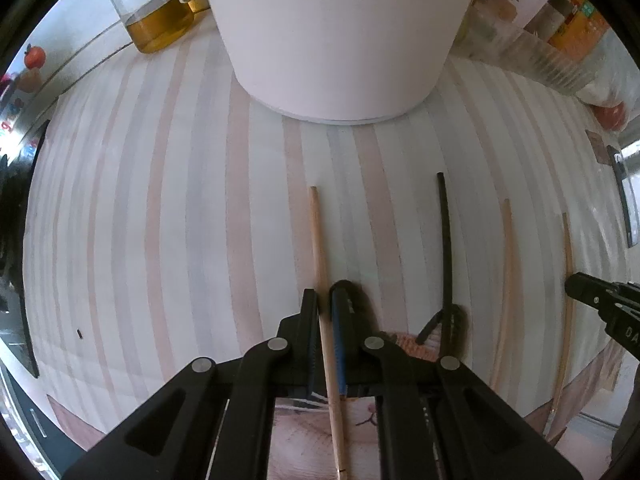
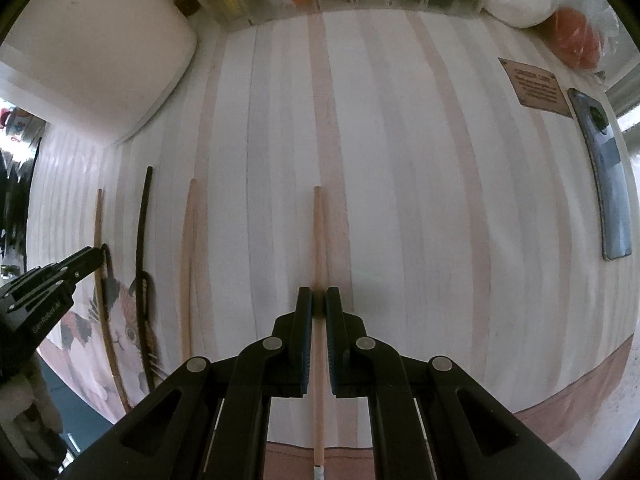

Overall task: Organize utensils
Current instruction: 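Lift the light chopstick to the holder with the left tool while the right tool carries its own, then drop the light chopstick into the holder with the left tool while the right tool releases its own, then grasp a dark brown chopstick with the left tool while the right tool grasps a light one, then lift the dark chopstick to the holder with the left tool while the right tool carries its light one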

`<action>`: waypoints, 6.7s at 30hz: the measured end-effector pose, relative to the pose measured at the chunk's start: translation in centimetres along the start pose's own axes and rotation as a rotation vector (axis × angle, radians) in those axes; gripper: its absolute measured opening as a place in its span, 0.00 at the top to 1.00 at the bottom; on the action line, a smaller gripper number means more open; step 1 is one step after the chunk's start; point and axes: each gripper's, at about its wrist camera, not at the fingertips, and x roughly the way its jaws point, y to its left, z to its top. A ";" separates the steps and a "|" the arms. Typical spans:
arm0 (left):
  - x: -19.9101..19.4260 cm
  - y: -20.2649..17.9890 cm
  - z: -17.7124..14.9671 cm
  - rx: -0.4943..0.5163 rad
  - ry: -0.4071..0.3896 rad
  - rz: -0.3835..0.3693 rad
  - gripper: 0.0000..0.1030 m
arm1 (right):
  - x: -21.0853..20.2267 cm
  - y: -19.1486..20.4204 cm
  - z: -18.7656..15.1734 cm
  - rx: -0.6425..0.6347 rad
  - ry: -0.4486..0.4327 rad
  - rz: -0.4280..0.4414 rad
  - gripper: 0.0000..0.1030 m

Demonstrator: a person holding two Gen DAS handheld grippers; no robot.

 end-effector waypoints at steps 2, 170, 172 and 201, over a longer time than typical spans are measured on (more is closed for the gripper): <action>0.2 -0.4 0.3 -0.001 0.000 0.001 0.94 | 0.0 0.0 0.4 -0.006 0.003 -0.004 0.93; -1.6 -0.3 -1.4 -0.093 -0.023 0.120 0.00 | 1.7 7.5 2.6 -0.167 -0.055 -0.081 0.94; -1.7 -1.7 -1.5 -0.076 -0.026 0.099 0.00 | 1.7 5.1 2.7 -0.149 -0.046 -0.086 0.94; -0.2 -0.8 -1.3 -0.075 -0.013 0.013 0.97 | 1.5 5.3 2.8 -0.056 -0.033 0.049 0.94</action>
